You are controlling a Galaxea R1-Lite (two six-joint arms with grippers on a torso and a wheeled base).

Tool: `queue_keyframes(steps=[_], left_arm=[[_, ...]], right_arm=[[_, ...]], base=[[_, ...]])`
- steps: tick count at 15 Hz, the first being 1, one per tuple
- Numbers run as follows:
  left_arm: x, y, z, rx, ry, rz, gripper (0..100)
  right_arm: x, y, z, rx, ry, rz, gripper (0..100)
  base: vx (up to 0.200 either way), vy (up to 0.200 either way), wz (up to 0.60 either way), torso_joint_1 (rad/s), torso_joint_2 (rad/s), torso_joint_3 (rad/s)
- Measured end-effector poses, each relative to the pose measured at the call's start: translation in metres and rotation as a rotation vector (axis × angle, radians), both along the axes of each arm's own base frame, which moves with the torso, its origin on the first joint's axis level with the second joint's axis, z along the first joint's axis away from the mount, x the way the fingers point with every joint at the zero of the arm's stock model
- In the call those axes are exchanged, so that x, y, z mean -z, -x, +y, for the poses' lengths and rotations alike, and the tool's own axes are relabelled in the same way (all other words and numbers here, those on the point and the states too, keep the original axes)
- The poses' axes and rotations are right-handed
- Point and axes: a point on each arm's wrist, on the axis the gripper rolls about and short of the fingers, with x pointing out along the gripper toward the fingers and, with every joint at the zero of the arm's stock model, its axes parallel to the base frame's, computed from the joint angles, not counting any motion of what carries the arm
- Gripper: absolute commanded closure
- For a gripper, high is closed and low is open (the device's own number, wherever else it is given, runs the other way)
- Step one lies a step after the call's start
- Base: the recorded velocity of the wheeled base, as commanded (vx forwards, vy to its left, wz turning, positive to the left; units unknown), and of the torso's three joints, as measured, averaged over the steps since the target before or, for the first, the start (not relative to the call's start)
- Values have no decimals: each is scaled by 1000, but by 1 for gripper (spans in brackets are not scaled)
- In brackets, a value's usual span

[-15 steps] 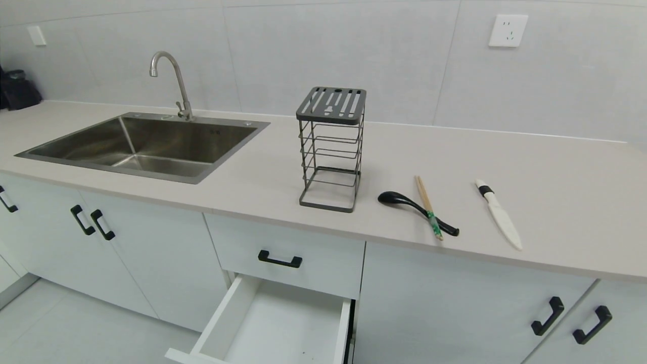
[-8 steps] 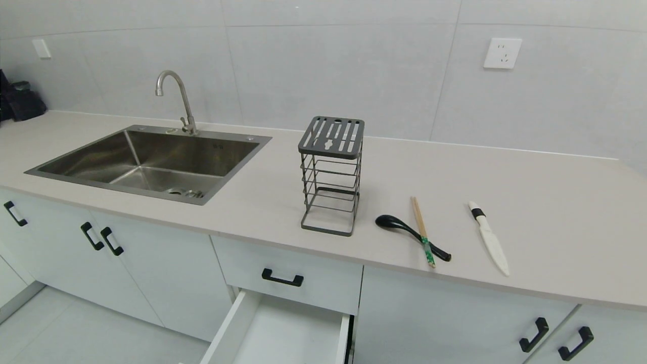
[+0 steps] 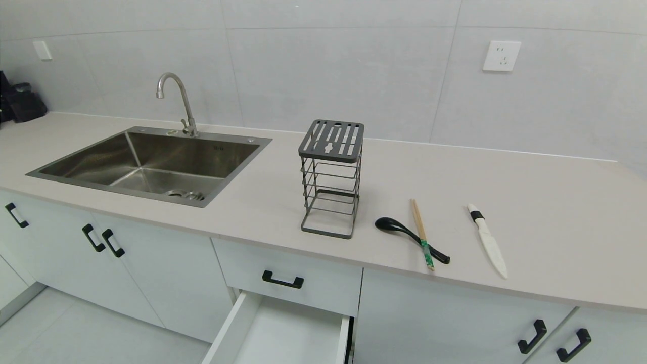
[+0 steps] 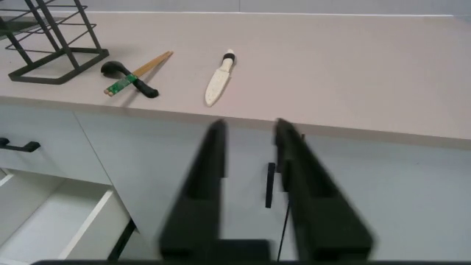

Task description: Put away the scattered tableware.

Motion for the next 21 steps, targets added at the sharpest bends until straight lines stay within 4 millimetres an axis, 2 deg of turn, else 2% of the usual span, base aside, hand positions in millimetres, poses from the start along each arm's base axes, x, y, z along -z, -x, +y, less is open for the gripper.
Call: queue_keyframes(steps=[9, 11, 14, 18, 21], left_arm=[[0, 0, 0, 0, 0, 0, 0], [0, 0, 0, 0, 0, 0, 0], [0, 0, 0, 0, 0, 0, 0], [0, 0, 0, 0, 0, 0, 0], [0, 0, 0, 0, 0, 0, 0]], right_arm=[[-4, 0, 1, -23, 12, -29, 0], [-27, 6, 1, -21, 13, -137, 0], [-53, 7, 3, -115, 19, -158, 0], [-82, -8, 6, -265, 17, -80, 0], [-96, -28, 7, -335, 3, 13, 0]], base=[[0, 0, 0, 0, 0, 0], [0, 0, 0, 0, 0, 0], [0, 0, 0, 0, 0, 0], [0, 0, 0, 0, 0, 0], [0, 0, 0, 0, 0, 0]])
